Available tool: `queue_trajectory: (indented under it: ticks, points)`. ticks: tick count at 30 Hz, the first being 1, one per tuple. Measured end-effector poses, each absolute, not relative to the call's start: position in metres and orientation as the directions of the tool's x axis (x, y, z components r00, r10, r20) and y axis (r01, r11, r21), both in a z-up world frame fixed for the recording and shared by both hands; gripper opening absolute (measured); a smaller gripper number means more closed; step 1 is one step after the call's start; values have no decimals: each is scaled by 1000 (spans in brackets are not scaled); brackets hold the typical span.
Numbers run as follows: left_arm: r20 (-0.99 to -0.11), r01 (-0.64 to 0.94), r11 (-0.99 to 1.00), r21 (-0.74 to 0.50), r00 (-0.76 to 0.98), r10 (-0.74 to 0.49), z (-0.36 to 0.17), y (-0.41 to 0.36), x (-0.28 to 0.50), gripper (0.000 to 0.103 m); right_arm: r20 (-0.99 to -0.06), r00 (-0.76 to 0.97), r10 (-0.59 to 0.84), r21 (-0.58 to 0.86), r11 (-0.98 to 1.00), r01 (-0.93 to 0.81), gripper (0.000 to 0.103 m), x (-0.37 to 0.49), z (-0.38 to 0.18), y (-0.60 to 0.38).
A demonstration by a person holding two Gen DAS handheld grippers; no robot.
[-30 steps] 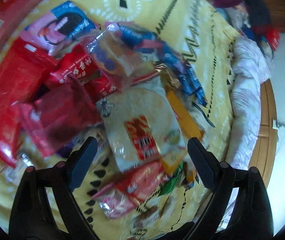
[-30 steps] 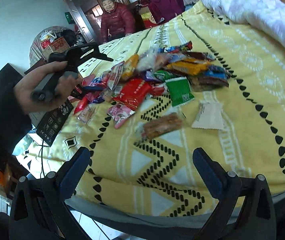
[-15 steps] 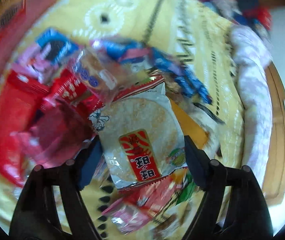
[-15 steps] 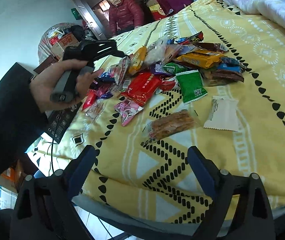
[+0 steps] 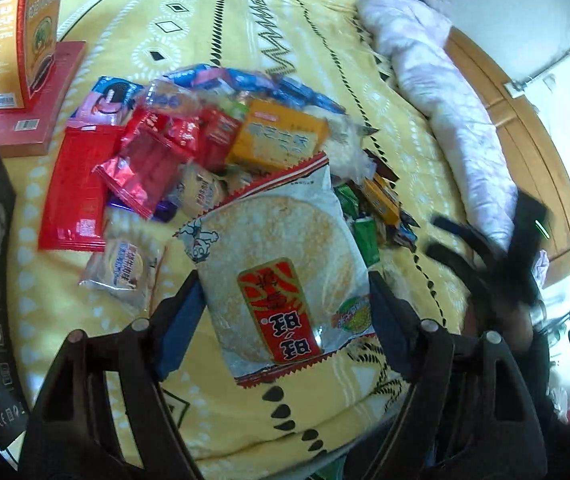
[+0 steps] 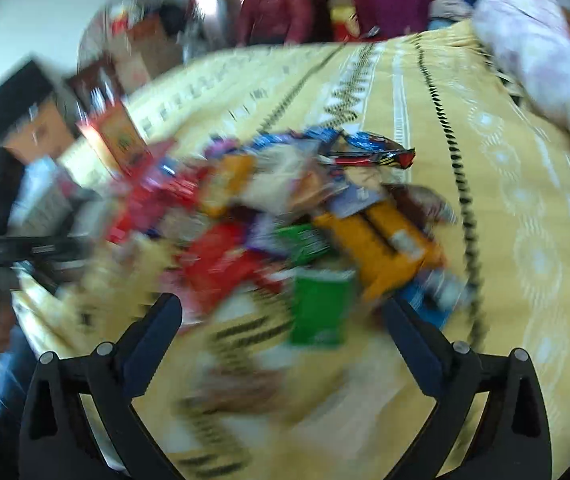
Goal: Organize snacks
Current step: 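Grasp white Wangwang rice cracker bag with left tool while right grasps orange biscuit packet, then carry the rice cracker bag and biscuit packet over the basin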
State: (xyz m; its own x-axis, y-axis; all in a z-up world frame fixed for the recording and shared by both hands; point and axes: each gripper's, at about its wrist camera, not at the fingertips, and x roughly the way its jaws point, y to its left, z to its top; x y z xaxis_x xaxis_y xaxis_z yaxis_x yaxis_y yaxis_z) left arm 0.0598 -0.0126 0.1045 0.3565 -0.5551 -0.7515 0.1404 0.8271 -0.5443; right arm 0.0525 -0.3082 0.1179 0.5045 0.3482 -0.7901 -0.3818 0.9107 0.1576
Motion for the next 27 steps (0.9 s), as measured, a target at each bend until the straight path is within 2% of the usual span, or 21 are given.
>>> queue_trajectory:
  ticks: [3,5,8,11,12,14,18,27]
  points:
    - [-741,160,819,-551,358,-569,110,-13,59,79,-862,418,286,89,898,-432,102,108,99,-320]
    - [-739,177,817,-549,355,-573,111,-16,61,79,-901,321,291,120,879,-462,101,138,84,-329]
    - [-736,182,813,-553,351,-579,110,-19,66,79,-926,236,294,144,855,-499,100,160,69,-331]
    - [-738,182,813,-554,346,-580,107,-20,70,79,-936,201,290,152,845,-513,95,171,57,-326]
    - [-737,183,812,-554,347,-580,107,-20,71,79,-935,205,289,148,845,-514,92,171,54,-323]
    - [-738,186,818,-544,358,-572,109,-19,70,79,-932,227,283,135,850,-508,77,169,50,-321]
    - [-738,204,834,-513,392,-549,119,-17,63,79,-908,323,268,89,875,-477,76,146,65,-317]
    - [-705,238,885,-401,537,-464,167,1,35,79,-778,541,319,130,925,-358,76,52,135,-319]
